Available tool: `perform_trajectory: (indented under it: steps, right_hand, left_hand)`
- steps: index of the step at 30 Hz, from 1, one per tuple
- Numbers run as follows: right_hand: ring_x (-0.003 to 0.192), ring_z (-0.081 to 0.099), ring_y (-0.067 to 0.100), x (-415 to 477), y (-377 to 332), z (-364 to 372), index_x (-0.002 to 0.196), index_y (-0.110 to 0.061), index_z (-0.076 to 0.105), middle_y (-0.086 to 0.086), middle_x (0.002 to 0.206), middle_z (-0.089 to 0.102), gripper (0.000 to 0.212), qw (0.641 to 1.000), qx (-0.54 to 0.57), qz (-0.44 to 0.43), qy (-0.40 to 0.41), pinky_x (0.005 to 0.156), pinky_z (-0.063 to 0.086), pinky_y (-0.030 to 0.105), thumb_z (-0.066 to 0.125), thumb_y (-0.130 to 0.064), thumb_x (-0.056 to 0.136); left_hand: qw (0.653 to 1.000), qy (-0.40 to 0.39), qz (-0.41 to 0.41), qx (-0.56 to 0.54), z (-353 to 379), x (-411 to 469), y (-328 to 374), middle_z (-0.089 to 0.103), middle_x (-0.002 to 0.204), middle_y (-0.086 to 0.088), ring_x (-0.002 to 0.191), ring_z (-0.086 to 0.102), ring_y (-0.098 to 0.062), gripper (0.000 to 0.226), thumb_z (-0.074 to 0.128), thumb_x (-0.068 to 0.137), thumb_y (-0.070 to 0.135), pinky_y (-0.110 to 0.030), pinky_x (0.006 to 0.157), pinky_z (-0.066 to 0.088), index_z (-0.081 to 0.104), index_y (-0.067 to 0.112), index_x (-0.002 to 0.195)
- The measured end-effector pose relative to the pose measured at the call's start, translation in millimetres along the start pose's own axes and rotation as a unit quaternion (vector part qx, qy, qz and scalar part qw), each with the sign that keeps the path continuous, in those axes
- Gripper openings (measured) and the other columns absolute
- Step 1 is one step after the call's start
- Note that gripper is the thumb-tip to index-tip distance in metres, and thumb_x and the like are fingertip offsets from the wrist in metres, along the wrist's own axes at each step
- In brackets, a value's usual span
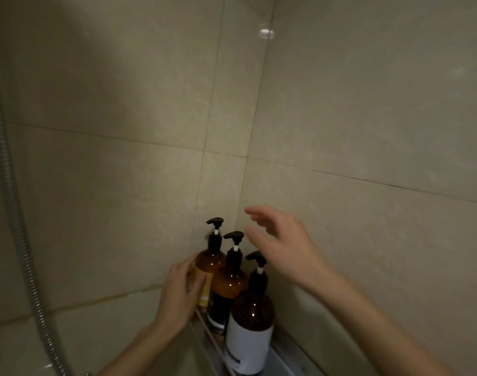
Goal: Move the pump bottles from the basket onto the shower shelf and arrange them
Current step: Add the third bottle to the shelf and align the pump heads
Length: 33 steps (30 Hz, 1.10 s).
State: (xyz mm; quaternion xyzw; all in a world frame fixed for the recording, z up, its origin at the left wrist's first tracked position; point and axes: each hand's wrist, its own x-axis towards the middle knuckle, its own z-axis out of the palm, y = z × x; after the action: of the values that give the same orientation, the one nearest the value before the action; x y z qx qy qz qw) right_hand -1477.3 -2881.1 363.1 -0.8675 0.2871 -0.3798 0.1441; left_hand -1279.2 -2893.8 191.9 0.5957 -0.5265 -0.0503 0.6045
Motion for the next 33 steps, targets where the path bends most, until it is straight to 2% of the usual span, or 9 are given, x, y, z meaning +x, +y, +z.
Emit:
perform_trajectory:
  steps: [4,8,11,16,20,23,27,31,33]
  right_hand:
    - [0.11,0.054,0.011,70,-7,-2,0.126,-0.028,0.053,0.0,0.126,0.058,0.034,0.977,-0.108,-0.021,-0.182,0.094,0.044,0.027,0.051,-0.021,0.093]
    - [0.119,0.051,0.021,113,1,26,0.132,-0.024,0.048,0.006,0.136,0.049,0.044,0.946,-0.208,-0.012,-0.248,0.099,0.039,0.035,0.052,-0.009,0.091]
    - [0.118,0.051,0.026,126,14,48,0.133,-0.022,0.047,0.009,0.135,0.051,0.046,0.938,-0.232,0.01,-0.258,0.098,0.041,0.036,0.054,-0.007,0.09]
    - [0.093,0.06,0.021,127,26,65,0.116,-0.016,0.064,0.009,0.109,0.065,0.029,0.952,-0.209,0.015,-0.224,0.083,0.05,0.031,0.062,-0.017,0.087]
    - [0.079,0.06,0.015,126,30,67,0.113,-0.014,0.066,0.003,0.091,0.063,0.026,0.961,-0.178,0.02,-0.213,0.071,0.049,0.026,0.061,-0.016,0.087]
    - [0.082,0.06,0.017,127,31,66,0.113,-0.014,0.066,0.002,0.089,0.06,0.026,0.963,-0.17,0.02,-0.208,0.073,0.05,0.027,0.061,-0.016,0.087]
    - [0.084,0.06,0.017,127,34,67,0.112,-0.014,0.067,0.002,0.091,0.06,0.025,0.964,-0.168,0.014,-0.206,0.078,0.051,0.028,0.061,-0.016,0.087]
    - [0.083,0.059,0.015,127,35,68,0.113,-0.013,0.066,0.001,0.092,0.061,0.026,0.965,-0.166,0.014,-0.202,0.078,0.05,0.025,0.06,-0.013,0.087]
    - [0.083,0.06,0.015,127,36,68,0.115,-0.014,0.065,0.002,0.094,0.061,0.027,0.966,-0.158,0.02,-0.204,0.077,0.051,0.025,0.06,-0.013,0.088]
  left_hand:
    - [1.0,-0.023,-0.002,0.005,5,8,2,0.057,0.121,0.01,0.114,0.049,-0.007,0.044,0.06,0.088,0.028,-0.037,0.099,0.045,0.049,0.035,0.13]
    - [1.0,-0.03,-0.007,0.003,5,10,2,0.057,0.123,0.006,0.116,0.048,-0.007,0.047,0.061,0.088,0.026,-0.032,0.103,0.04,0.048,0.03,0.133]
    - [0.999,-0.025,-0.002,0.023,3,10,1,0.054,0.122,0.005,0.114,0.047,-0.006,0.05,0.059,0.089,0.022,-0.022,0.1,0.036,0.045,0.027,0.136]
    - [0.999,-0.033,-0.002,0.029,1,13,2,0.054,0.124,0.002,0.115,0.048,-0.009,0.049,0.059,0.089,0.014,-0.024,0.102,0.037,0.046,0.023,0.135]
    - [0.999,-0.039,0.006,0.022,-1,16,-1,0.055,0.123,0.009,0.115,0.048,-0.005,0.05,0.057,0.087,0.006,-0.016,0.097,0.034,0.048,0.029,0.131]
    - [0.998,-0.054,0.018,0.023,-2,17,-1,0.055,0.122,0.013,0.113,0.047,0.001,0.052,0.057,0.087,0.006,-0.008,0.092,0.032,0.047,0.034,0.129]
    - [0.998,-0.056,0.034,0.015,-3,17,1,0.054,0.117,0.019,0.111,0.048,0.004,0.056,0.056,0.087,0.006,-0.003,0.089,0.031,0.04,0.049,0.118]
    - [0.998,-0.056,0.033,0.015,-4,15,3,0.051,0.118,0.02,0.111,0.045,0.004,0.054,0.055,0.089,0.006,0.0,0.089,0.029,0.039,0.045,0.123]
    - [0.998,-0.061,0.026,0.011,-4,15,2,0.05,0.121,0.017,0.114,0.045,0.002,0.052,0.054,0.09,0.007,-0.006,0.093,0.03,0.041,0.037,0.13]
